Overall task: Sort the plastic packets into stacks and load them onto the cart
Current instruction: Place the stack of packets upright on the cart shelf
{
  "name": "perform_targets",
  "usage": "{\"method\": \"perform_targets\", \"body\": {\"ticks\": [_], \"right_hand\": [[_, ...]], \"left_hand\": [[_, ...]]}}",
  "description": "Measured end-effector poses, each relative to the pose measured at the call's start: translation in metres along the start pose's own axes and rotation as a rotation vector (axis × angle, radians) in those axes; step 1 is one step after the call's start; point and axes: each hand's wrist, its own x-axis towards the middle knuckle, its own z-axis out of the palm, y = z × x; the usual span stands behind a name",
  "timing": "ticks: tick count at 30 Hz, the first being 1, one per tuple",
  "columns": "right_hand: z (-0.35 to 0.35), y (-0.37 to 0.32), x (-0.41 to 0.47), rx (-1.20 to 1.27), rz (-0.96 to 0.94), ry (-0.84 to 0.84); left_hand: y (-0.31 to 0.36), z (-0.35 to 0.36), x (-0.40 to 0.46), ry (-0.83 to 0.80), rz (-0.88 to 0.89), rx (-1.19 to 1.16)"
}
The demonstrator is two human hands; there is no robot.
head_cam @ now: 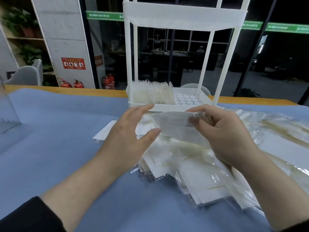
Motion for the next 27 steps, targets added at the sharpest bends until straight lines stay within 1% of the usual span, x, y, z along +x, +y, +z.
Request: {"method": "perform_targets", "body": {"ticks": [2,4,6,8,10,12,16,20,21,23,25,27], "right_hand": [[0.001,-0.002,-0.001,0.089,-0.026,-0.025],[0.004,-0.003,-0.003,0.154,-0.041,-0.083],[0.009,-0.003,-0.005,0.254,-0.051,-0.134],[0.013,-0.001,-0.006,0.317,-0.032,-0.175],[0.015,0.003,-0.005,0.225,-0.044,-0.228],[0.013,0.007,-0.005,0.091,-0.061,-0.248],[0.011,0.009,-0.004,0.001,-0.033,-0.231],[0.013,0.011,-0.004,-0.159,-0.041,-0.251],[0.012,0.011,-0.005,-0.153,-0.041,-0.238],[0.009,0.011,-0.004,-0.153,-0.051,-0.223],[0.008,0.011,-0.004,-0.228,-0.054,-0.275],[0.01,0.015,-0.003,-0.276,-0.042,-0.349]], "left_hand": [[0.002,-0.004,0.001,0.02,0.025,0.028],[0.004,-0.007,0.0,-0.002,0.002,0.008],[0.002,-0.004,0.0,-0.048,-0.057,-0.091],[-0.001,0.0,0.001,-0.083,-0.115,-0.251],[-0.001,0.001,0.001,-0.088,-0.11,-0.308],[0.0,-0.001,0.002,-0.061,-0.101,-0.272],[-0.002,-0.008,0.005,0.011,-0.102,-0.298],[-0.001,-0.002,-0.001,-0.129,-0.112,-0.176],[0.001,0.0,-0.002,-0.142,-0.109,-0.147],[0.003,0.004,-0.002,-0.115,-0.104,-0.138],[0.001,0.007,-0.002,-0.113,-0.107,-0.149],[-0.001,0.008,-0.001,-0.152,-0.089,-0.133]]}}
